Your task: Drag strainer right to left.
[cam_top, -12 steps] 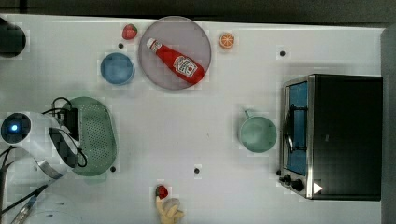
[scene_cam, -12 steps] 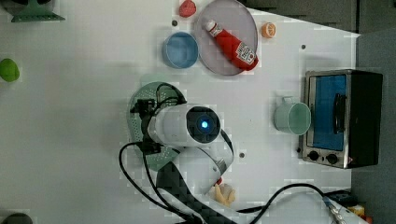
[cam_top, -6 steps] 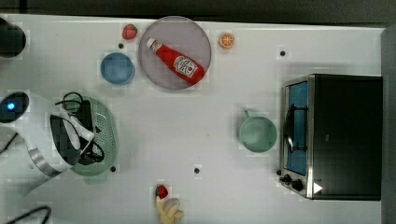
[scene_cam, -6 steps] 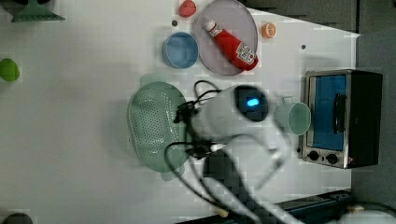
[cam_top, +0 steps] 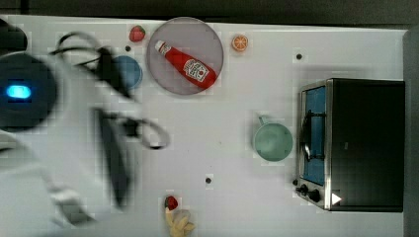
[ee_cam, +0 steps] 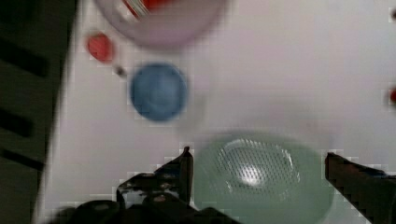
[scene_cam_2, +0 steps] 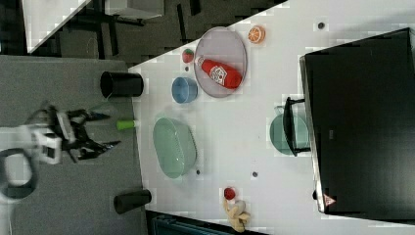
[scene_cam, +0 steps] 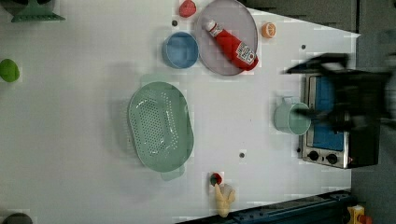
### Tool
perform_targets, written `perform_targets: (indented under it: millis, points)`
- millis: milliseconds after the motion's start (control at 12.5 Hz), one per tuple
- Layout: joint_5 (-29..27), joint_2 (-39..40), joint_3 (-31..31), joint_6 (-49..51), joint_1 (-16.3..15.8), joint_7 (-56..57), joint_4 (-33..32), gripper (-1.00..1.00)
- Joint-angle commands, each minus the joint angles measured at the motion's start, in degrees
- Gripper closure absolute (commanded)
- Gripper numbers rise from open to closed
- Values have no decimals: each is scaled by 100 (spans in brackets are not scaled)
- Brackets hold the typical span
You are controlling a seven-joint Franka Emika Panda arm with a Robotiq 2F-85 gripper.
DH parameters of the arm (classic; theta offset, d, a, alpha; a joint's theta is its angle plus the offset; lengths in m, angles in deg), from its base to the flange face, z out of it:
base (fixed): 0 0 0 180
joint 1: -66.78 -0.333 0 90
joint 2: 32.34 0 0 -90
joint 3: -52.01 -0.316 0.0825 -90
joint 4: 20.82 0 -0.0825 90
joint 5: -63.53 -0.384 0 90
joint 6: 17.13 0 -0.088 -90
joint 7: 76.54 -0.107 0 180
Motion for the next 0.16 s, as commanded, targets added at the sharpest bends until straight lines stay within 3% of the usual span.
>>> perform_targets:
  millis: [80, 160]
  points:
    - [485, -211, 782, 625, 516, 2124, -17, -100]
    - [791, -385, 1023, 863, 564, 2774, 41, -100]
